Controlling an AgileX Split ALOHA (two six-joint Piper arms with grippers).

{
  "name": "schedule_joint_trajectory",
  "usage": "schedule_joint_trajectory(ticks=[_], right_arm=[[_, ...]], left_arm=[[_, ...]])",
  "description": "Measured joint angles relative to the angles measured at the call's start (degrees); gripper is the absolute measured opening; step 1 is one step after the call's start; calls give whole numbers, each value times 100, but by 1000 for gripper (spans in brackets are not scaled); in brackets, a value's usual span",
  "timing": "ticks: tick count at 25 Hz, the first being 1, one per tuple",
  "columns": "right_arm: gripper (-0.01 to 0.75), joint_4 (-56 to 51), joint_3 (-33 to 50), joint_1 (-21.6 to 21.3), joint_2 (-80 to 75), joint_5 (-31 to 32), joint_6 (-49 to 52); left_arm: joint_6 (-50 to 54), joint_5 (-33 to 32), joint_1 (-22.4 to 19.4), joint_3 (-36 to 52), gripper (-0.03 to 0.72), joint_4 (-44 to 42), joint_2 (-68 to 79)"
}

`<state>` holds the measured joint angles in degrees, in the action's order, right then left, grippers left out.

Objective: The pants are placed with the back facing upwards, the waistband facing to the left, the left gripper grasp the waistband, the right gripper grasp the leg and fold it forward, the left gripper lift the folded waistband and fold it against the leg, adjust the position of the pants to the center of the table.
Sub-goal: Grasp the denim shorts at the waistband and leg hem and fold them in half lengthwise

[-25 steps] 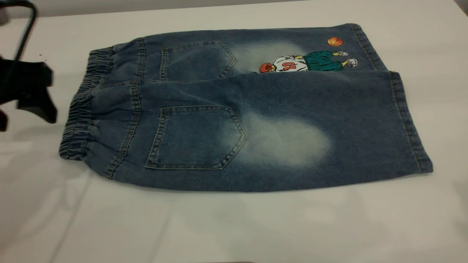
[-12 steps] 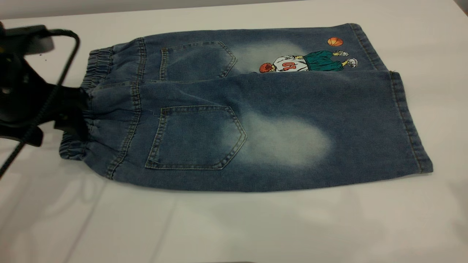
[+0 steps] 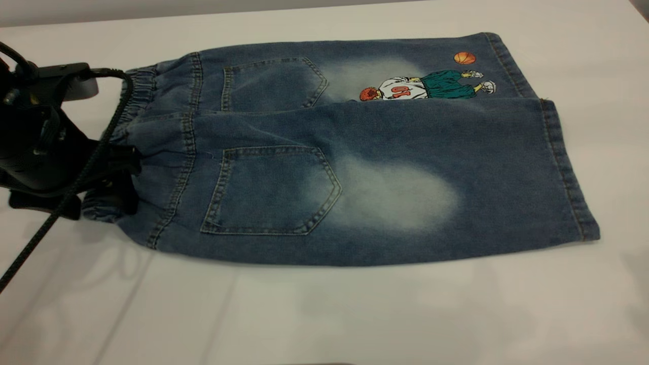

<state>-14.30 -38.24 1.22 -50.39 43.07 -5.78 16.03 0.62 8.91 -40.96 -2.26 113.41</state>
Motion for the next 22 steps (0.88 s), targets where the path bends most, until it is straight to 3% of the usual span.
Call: schedule_joint_trajectory(ticks=[2, 6, 7, 14, 22], right_arm=[[500, -5, -45, 0, -7, 20, -88], [500, 1, -413, 0, -137, 216, -403], [500, 1, -569, 0, -220, 301, -496], [500, -106, -1197, 218, -1542, 515, -1167], [500, 43, -1221, 1467, -3222, 531, -1588]], left_arm=[[7, 135, 0, -1, 390, 0, 16], [14, 362, 5, -27, 119, 0, 30], [14, 355, 5, -63, 99, 0, 30], [14, -357, 16, -632, 94, -11, 32], [-68, -1947, 16, -1617, 94, -11, 65]])
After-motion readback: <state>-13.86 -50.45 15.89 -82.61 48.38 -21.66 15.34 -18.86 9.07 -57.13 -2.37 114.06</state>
